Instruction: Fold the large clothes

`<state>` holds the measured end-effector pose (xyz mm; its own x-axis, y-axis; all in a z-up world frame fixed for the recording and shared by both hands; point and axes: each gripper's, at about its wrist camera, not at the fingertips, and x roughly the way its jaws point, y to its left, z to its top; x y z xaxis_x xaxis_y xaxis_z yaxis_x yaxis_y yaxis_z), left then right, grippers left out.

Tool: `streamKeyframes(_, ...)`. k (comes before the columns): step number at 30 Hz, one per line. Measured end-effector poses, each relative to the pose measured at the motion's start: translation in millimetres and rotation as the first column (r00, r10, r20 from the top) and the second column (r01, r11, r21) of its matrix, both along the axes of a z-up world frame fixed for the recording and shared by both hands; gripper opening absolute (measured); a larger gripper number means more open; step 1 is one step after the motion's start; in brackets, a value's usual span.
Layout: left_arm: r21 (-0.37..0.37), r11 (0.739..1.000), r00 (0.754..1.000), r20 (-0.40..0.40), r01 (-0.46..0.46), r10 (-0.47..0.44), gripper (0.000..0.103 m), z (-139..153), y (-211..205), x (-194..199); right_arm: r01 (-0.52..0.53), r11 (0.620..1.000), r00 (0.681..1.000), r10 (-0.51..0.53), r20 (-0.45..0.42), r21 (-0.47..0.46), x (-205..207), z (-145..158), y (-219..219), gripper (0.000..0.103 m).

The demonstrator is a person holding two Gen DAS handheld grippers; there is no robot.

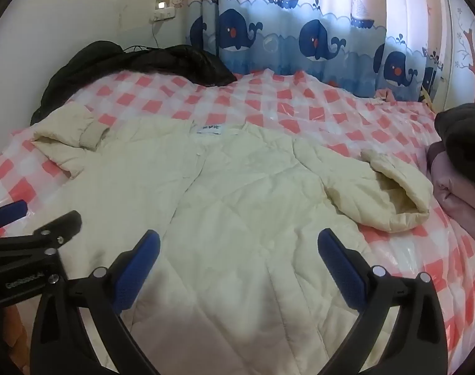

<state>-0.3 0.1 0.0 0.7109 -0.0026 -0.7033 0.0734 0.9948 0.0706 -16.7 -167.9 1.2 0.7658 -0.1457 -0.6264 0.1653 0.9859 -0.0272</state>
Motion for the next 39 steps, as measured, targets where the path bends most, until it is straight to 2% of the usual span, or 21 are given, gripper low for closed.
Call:
streamKeyframes(4,0.021,1.000,1.000,-0.003,0.006,-0.006,0.095,-1.1,-5.8,-4.4,0.022,1.000,1.000,-0.022,0.005,0.021,7.1,-3.3,-5.8,0.098)
streamKeyframes(6,0.003,1.000,1.000,-0.026,0.006,-0.006,0.095,-6.3,-5.9,0.5,0.014,1.000,1.000,-0.013,0.027,-0.002,2.8,-2.0,-3.2,0.098)
streamKeyframes(7,-0.015,1.000,1.000,-0.027,0.009,-0.009,0.095,-6.4,-0.8,1.8,0.010,1.000,0.999,-0.011,0.039,0.020,-1.6,-2.4,-10.8,0.098)
streamKeyframes(28,-0.006,1.000,0.999,-0.047,0.019,-0.019,0.095,-17.1,-5.6,3.7,0.004,1.000,1.000,-0.003,-0.004,0.027,1.8,-7.5,-13.6,0.098)
streamKeyframes(39,-0.037,0.999,0.996,-0.088,0.022,-0.025,0.095,-23.5,-7.5,6.8,0.004,1.000,1.000,-0.004,-0.005,0.028,1.3,-7.5,-14.0,0.098)
